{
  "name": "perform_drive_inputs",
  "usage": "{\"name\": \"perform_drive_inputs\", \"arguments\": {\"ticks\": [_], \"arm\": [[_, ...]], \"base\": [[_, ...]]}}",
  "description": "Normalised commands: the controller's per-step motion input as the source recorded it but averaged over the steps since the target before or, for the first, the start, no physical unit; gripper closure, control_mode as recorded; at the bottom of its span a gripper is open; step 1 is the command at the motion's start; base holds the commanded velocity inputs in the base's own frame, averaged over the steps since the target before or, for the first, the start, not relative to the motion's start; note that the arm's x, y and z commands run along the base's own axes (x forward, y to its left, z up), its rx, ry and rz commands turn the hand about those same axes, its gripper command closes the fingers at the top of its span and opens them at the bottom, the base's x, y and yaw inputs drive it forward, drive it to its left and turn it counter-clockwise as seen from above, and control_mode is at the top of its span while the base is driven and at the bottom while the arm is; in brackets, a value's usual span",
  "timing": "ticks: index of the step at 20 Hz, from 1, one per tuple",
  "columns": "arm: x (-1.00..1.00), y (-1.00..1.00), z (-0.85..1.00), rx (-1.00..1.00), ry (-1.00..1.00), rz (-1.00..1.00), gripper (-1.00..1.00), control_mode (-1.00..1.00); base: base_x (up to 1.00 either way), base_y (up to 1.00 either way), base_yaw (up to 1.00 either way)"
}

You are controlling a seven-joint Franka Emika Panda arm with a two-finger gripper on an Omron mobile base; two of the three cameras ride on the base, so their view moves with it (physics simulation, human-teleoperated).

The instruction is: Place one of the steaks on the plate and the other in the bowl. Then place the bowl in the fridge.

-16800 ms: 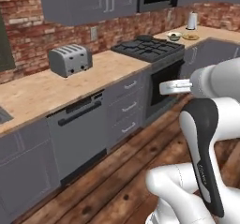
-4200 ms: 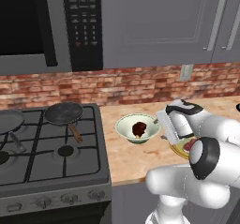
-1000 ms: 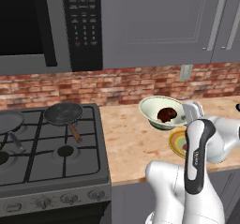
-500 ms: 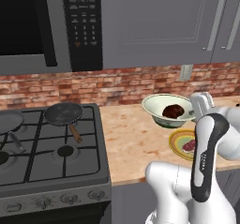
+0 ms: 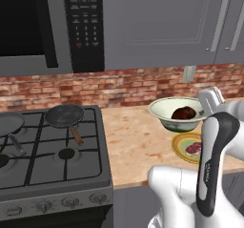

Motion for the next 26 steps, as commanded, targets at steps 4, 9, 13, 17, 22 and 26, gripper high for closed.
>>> {"name": "perform_drive_inputs", "arguments": {"ticks": [4, 9, 13, 17, 22, 26], "arm": [[-0.35, 0.19, 0.0, -0.01, -0.05, -0.28, 1.0, -1.0], [-0.44, 0.23, 0.11, 0.0, -0.21, -0.04, 1.0, -1.0], [-0.69, 0.1, 0.12, 0.0, -0.3, 0.01, 1.0, -1.0], [-0.38, 0.07, 0.0, 0.0, -0.12, 0.0, 1.0, 1.0], [0.0, 0.0, 0.0, 0.0, 0.0, 0.0, 1.0, 1.0], [0.0, 0.0, 0.0, 0.0, 0.0, 0.0, 1.0, 1.0]], "base": [[0.0, 0.0, 0.0], [0.0, 0.0, 0.0], [0.0, 0.0, 0.0], [-0.32, 0.08, 0.0], [-0.67, 0.4, -0.04], [-1.0, 0.29, 0.0]]}}
